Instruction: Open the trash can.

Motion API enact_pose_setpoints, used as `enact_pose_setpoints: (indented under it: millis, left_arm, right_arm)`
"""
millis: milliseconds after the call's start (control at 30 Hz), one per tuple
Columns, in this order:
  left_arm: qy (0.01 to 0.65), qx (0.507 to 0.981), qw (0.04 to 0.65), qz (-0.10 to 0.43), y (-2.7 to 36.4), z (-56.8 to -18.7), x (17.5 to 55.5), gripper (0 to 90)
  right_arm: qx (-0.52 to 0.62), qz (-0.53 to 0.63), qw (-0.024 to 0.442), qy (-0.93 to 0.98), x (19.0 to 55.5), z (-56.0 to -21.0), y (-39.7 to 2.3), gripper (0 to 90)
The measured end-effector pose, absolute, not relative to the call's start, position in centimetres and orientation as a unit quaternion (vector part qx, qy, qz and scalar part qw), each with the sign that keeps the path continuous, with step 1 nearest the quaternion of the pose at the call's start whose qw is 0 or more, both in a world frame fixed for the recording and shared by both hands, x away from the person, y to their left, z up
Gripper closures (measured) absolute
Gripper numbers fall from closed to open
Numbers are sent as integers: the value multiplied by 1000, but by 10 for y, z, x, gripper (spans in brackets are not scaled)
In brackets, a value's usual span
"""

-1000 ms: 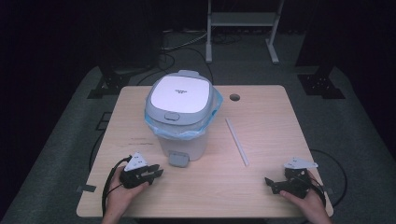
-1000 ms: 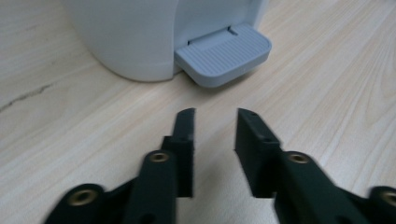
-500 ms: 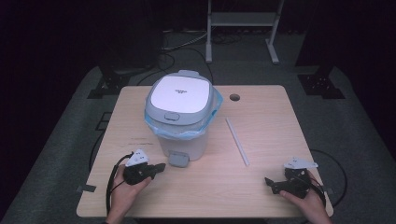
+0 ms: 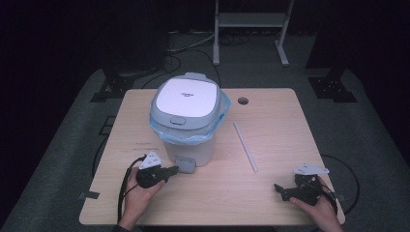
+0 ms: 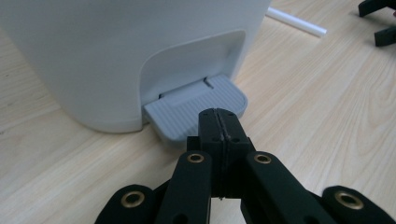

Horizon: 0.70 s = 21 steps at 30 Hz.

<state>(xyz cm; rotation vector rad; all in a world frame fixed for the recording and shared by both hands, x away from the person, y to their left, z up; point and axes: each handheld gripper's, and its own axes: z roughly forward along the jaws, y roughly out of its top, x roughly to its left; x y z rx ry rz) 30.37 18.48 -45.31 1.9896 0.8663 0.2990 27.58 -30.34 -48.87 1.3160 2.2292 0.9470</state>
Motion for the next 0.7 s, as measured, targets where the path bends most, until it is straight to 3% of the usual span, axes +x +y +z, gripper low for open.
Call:
enact_pose_setpoints:
  millis: [700]
  left_arm:
    - [356, 809, 446, 139, 157, -458, 324, 896]
  right_arm:
    - [468, 337, 192, 794, 276, -489, -303, 9]
